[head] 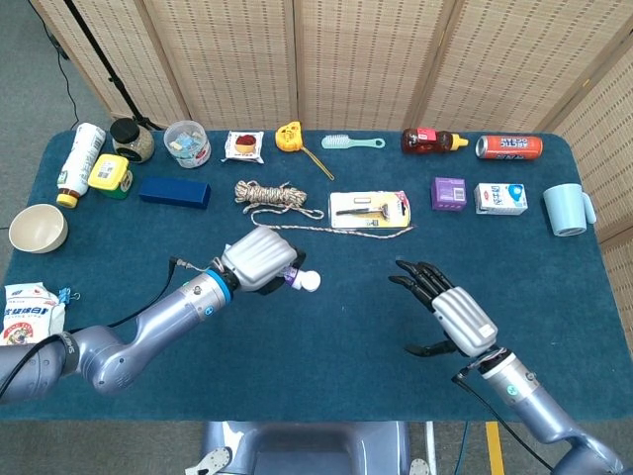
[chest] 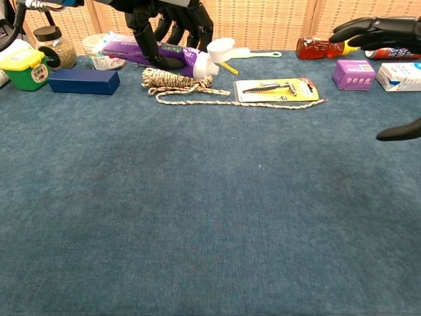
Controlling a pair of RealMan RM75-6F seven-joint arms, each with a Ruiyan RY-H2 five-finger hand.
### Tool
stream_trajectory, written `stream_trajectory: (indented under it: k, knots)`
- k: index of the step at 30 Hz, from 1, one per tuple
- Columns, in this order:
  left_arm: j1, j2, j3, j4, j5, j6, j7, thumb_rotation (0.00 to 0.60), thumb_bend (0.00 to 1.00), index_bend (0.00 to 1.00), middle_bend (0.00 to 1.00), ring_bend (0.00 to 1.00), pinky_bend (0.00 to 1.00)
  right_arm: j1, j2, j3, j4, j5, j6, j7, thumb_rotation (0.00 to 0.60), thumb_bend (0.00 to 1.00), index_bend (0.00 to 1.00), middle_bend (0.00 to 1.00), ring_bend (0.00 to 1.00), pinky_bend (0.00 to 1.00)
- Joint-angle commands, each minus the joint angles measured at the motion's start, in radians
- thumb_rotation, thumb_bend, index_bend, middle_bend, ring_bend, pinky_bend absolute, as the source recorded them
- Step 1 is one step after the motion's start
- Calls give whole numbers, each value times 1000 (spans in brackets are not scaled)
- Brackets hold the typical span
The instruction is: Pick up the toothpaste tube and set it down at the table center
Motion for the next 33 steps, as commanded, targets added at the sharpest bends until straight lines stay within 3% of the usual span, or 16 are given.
stream_trajectory:
  k: [1,33]
  knots:
    - [-33,-5,18,-3,-36,8,27,600,1000,624,516,577,628,17,-12,1,2,1,-8,5,600,0,106,0,0,0]
    - [-210,-69,99,22,-236,59,94,600,1000,619,517,577,628,126,-66,-9,-10,37,-72,-16,600,0,121,0,0,0]
